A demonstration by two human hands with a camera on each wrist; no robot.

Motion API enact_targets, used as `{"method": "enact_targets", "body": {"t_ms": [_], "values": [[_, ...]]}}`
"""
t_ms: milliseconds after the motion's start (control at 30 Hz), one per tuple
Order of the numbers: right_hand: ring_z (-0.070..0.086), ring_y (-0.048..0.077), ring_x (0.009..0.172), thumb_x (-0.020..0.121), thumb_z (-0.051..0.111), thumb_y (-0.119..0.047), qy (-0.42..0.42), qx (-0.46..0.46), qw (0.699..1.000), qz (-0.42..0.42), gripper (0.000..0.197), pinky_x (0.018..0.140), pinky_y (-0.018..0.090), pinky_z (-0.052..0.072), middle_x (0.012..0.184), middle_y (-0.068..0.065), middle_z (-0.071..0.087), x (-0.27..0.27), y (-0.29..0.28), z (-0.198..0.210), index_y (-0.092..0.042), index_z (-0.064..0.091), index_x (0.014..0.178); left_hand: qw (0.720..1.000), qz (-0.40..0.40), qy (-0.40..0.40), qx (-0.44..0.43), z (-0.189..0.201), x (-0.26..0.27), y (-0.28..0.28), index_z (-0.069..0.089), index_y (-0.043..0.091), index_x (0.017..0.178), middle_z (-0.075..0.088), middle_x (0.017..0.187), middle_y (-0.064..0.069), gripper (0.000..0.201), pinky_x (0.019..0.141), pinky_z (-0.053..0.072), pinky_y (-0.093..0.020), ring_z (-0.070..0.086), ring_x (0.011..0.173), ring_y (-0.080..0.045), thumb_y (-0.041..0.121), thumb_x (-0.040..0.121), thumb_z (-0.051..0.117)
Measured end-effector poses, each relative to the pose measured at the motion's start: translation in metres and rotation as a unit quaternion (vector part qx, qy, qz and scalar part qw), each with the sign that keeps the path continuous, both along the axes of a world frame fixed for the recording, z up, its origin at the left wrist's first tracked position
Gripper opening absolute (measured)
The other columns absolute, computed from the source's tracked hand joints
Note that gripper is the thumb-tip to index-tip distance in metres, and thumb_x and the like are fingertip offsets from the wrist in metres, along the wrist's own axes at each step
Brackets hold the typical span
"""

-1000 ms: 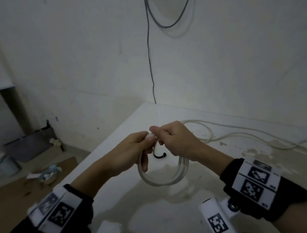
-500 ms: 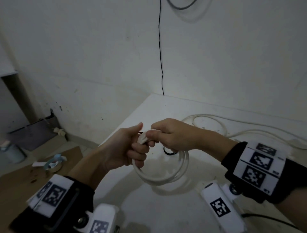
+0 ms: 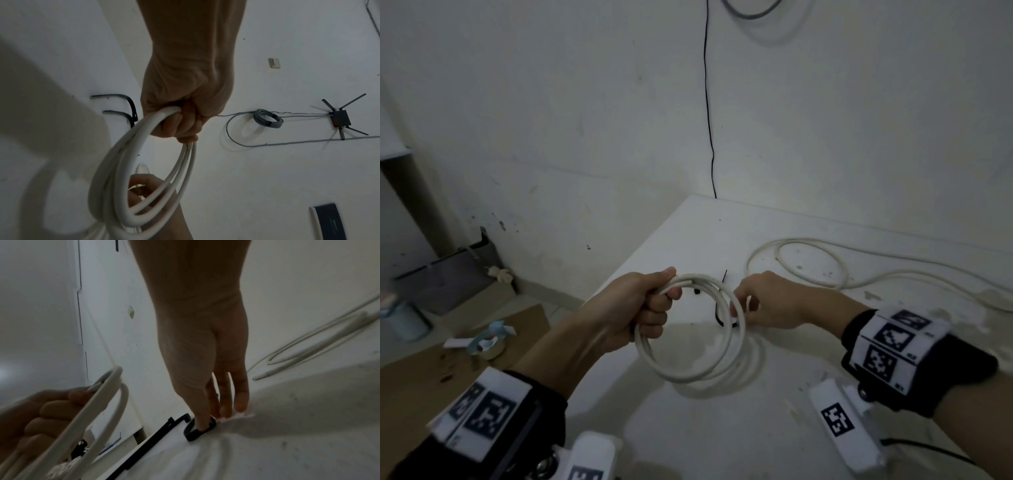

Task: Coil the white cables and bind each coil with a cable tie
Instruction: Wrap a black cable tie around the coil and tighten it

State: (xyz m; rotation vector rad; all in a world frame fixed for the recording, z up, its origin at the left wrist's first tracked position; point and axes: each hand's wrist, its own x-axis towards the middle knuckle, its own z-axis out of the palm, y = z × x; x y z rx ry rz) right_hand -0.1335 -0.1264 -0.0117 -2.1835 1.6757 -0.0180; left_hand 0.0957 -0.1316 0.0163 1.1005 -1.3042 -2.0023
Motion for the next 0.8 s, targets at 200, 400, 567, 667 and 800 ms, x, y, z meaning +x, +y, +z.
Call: {"method": "enact_targets", "body": {"t_ms": [200, 400, 567, 667, 800], "values": [[0.048, 0.002, 0.093, 0.086, 0.063, -0.024, -0.048, -0.138, 0.989, 0.008, 0.012, 0.082, 0.017, 0.034, 0.109, -0.008, 0.042, -0.006, 0.01, 0.018, -0.015, 0.066, 0.079, 1.0, -0.001, -0.001, -0.025, 0.001, -0.01, 0.003, 0.042, 0.012, 0.062, 0.02, 0.042, 0.009, 0.043, 0.031, 0.02, -0.016, 0.016, 0.03, -0.004, 0.032, 0.099, 0.033], [0.069, 0.015, 0.084, 0.089, 0.052, -0.006, -0.347, -0.109, 0.921, -0.14, 0.027, 0.079, 0.029, 0.052, 0.089, 0.003, 0.073, -0.031, 0.036, 0.063, -0.01, 0.061, 0.064, 0.997, -0.019, 0.024, -0.076, 0.014, -0.039, 0.014, 0.043, 0.013, 0.064, 0.02, 0.043, 0.009, 0.041, 0.034, 0.021, -0.016, 0.017, 0.033, -0.005, 0.031, 0.099, 0.033], [0.065, 0.012, 0.067, 0.087, 0.06, -0.028, -0.492, -0.1, 0.829, -0.247, 0.033, 0.058, 0.027, 0.055, 0.082, 0.01, 0.066, -0.063, 0.069, 0.074, 0.004, 0.067, 0.081, 0.97, -0.015, -0.013, -0.242, 0.019, -0.078, 0.033, 0.05, 0.009, 0.064, 0.03, 0.044, 0.008, 0.043, 0.041, 0.025, -0.019, 0.023, 0.04, -0.007, 0.03, 0.099, 0.037], [0.066, 0.016, 0.071, 0.087, 0.06, -0.003, -0.457, -0.144, 0.834, -0.272, 0.014, 0.062, 0.026, 0.057, 0.088, 0.013, 0.07, -0.078, 0.092, 0.078, -0.005, 0.071, 0.081, 0.939, -0.03, -0.058, -0.337, 0.018, -0.103, 0.042, 0.053, 0.01, 0.062, 0.036, 0.041, 0.01, 0.044, 0.043, 0.027, -0.018, 0.027, 0.039, -0.005, 0.031, 0.099, 0.038], [0.067, 0.006, 0.065, 0.077, 0.071, 0.0, -0.394, -0.292, 0.814, -0.31, 0.019, 0.068, 0.024, 0.05, 0.072, 0.0, 0.074, -0.092, 0.119, 0.083, -0.017, 0.072, 0.07, 0.896, -0.038, -0.108, -0.43, 0.018, -0.134, 0.051, 0.055, 0.014, 0.059, 0.041, 0.039, 0.01, 0.045, 0.045, 0.029, -0.013, 0.034, 0.036, -0.002, 0.031, 0.098, 0.039]]}}
